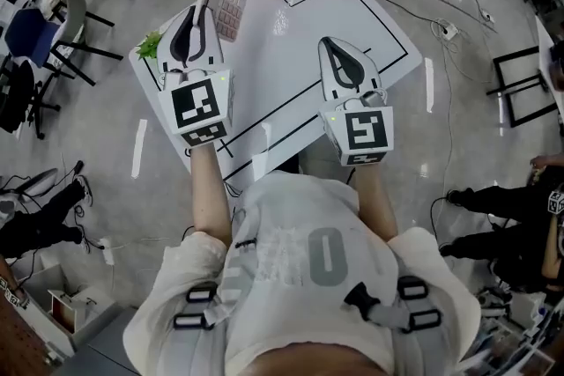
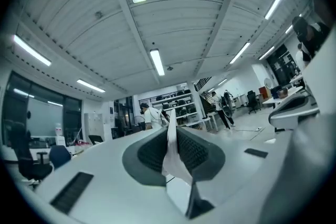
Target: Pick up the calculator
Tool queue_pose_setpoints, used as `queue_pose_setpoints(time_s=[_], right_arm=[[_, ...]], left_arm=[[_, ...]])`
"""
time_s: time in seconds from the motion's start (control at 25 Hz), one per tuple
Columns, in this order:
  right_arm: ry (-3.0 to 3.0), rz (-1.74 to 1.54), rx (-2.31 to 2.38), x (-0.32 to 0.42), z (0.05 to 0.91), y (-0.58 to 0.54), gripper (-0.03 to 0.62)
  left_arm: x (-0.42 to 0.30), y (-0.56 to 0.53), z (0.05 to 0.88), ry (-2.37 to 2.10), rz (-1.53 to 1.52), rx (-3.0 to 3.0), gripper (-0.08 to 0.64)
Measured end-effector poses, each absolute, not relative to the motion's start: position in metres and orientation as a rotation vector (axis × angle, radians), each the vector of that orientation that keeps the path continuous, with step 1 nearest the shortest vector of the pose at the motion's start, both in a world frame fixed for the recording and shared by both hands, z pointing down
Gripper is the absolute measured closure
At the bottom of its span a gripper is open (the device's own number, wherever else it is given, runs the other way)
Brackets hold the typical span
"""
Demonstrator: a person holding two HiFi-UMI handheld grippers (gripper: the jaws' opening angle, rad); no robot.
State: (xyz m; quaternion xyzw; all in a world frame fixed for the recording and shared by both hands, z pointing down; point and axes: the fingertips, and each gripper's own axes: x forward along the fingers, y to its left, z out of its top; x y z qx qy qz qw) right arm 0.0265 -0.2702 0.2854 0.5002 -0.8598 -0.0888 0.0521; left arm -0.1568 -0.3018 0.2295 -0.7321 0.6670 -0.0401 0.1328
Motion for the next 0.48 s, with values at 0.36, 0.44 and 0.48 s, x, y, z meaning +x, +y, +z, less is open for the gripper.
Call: queue_pose_setpoints(time_s=[0.36, 0.44, 0.48], right_arm=[[-2.650, -0.235, 1.562, 0.026, 0.284, -0.280, 0.586], [-2.655, -0.218, 1.555, 0.025, 0.289, -0.280, 0.586], [-2.659, -0.212, 1.550, 0.024, 0.290, -0.280, 0.586]], left_arm=[[-0.170, -0.261, 0.256, 2.042, -0.146, -1.934, 0.499], [-0.169, -0.255, 0.256, 2.029, -0.128, -1.919, 0.499], [-0.169, -0.252, 0.256, 2.023, -0.112, -1.916, 0.499]])
